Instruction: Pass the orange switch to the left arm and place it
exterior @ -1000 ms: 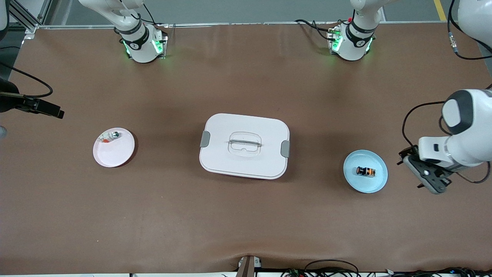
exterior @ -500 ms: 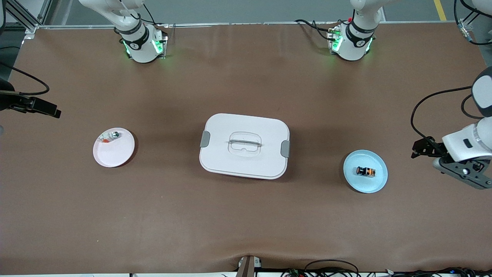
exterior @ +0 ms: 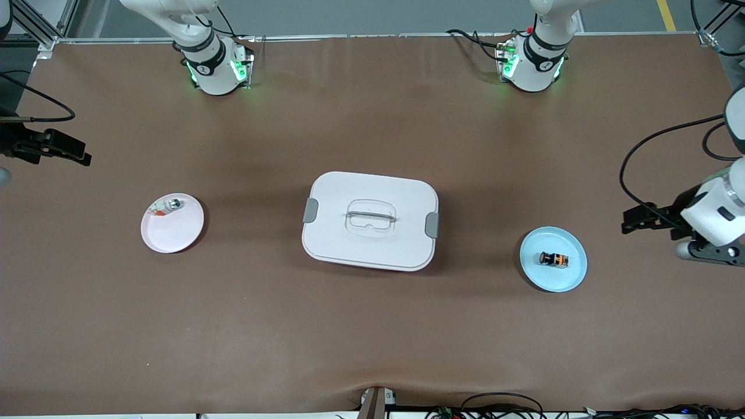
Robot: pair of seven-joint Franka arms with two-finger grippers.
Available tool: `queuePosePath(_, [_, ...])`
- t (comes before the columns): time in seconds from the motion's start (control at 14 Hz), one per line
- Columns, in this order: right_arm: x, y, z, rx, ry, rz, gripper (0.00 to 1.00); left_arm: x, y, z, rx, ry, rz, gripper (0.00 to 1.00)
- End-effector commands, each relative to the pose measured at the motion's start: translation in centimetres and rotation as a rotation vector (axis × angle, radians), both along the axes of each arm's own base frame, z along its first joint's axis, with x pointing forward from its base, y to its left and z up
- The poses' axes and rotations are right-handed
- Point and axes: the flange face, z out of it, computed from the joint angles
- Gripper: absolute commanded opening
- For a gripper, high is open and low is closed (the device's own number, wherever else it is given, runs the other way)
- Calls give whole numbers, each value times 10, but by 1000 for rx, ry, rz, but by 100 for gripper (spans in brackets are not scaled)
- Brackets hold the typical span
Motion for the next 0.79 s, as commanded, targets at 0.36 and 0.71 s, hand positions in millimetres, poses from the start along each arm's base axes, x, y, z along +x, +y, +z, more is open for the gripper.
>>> queuePosePath(0.36, [-11, 2, 9, 1, -28, 17, 100, -32, -21, 70, 73, -82, 99, 100])
queuePosePath(0.71, [-10, -6, 6, 12, -37, 10, 100, -73, -20, 78, 106, -54, 85, 100])
